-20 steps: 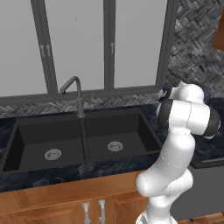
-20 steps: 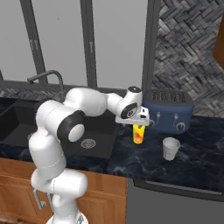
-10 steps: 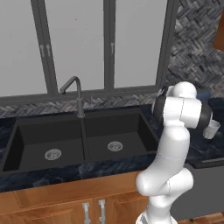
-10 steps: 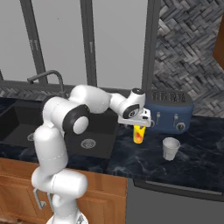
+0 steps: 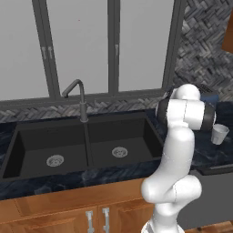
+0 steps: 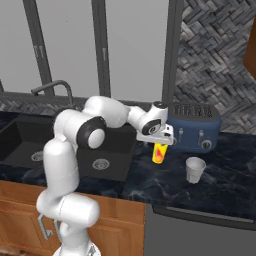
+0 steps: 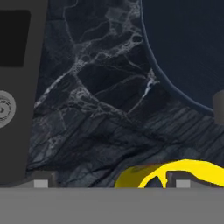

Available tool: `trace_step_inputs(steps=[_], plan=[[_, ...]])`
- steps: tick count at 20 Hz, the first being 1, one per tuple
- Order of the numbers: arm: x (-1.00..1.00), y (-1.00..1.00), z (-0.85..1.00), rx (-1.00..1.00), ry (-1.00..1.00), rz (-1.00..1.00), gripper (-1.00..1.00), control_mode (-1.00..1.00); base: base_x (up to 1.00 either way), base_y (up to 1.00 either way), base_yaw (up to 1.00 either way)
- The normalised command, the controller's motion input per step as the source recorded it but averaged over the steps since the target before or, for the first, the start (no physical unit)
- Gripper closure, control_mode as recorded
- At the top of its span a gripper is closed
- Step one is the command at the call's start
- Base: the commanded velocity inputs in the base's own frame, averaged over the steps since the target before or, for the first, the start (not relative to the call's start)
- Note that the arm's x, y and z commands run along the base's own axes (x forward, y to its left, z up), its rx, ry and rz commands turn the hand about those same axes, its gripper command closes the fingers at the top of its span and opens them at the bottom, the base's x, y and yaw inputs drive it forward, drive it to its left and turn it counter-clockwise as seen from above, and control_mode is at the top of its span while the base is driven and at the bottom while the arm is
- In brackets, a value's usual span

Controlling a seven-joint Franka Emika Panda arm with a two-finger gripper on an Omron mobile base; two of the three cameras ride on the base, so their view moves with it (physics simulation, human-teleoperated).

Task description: Place the glass cup in the left basin and the cup in the right basin of the sink.

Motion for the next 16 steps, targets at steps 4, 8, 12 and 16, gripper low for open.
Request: trace_step_inputs(steps=[4, 8, 12, 16], plan=[[0.05, 0.0, -0.18, 0.04, 0.01, 0.0, 1.0, -1.0, 0.0, 0.0, 0.0], [0.0, 0.12, 0.0, 0.0, 0.0, 0.0, 1.0, -1.0, 0.0, 0.0, 0.0], [0.0, 0.37, 0.0, 0.0, 0.0, 0.0, 1.0, -1.0, 0.0, 0.0, 0.0], [0.0, 0.6, 0.0, 0.0, 0.0, 0.0, 1.0, -1.0, 0.0, 0.0, 0.0]])
